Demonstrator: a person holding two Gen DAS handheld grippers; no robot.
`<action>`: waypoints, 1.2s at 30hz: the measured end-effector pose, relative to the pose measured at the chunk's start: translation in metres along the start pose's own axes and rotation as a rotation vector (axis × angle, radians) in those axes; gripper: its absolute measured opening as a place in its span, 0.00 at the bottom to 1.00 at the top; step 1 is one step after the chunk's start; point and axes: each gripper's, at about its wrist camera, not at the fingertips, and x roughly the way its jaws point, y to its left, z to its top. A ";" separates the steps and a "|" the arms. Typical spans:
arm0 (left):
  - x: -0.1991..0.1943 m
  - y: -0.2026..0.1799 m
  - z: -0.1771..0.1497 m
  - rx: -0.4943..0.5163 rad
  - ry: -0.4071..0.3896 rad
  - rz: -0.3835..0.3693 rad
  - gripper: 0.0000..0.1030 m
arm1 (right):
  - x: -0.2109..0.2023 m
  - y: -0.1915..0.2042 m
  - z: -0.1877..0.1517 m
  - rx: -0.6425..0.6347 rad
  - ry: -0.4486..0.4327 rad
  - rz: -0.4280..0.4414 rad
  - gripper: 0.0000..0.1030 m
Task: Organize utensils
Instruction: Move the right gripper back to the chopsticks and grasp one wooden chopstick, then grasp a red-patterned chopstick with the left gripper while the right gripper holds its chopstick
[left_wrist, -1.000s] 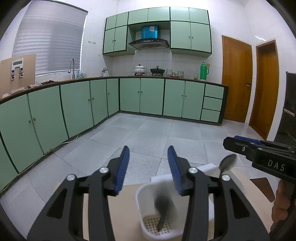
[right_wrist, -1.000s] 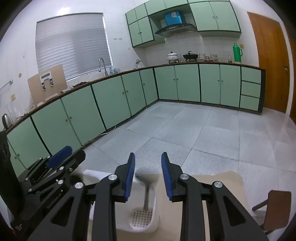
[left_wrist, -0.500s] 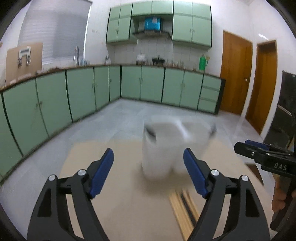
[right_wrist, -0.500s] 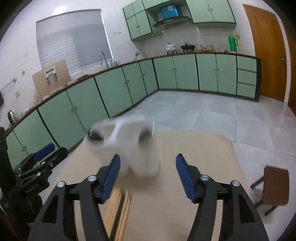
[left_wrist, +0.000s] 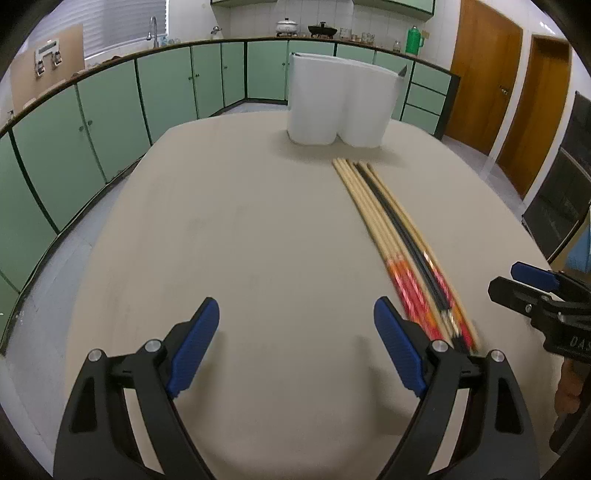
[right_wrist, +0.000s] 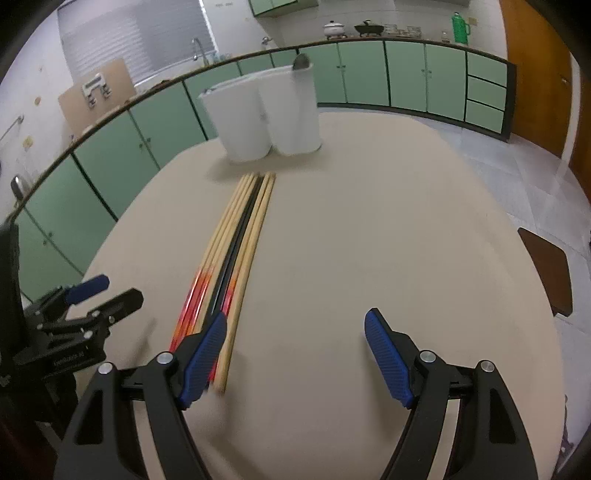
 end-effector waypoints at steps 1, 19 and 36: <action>-0.002 0.001 -0.004 0.003 0.003 0.009 0.81 | -0.001 0.004 -0.004 -0.013 0.000 -0.003 0.73; -0.008 -0.013 -0.020 0.023 0.020 0.004 0.82 | -0.005 0.009 -0.024 -0.103 0.002 -0.070 0.58; 0.002 -0.047 -0.023 0.078 0.046 -0.045 0.83 | 0.002 0.006 -0.022 -0.090 -0.001 -0.011 0.07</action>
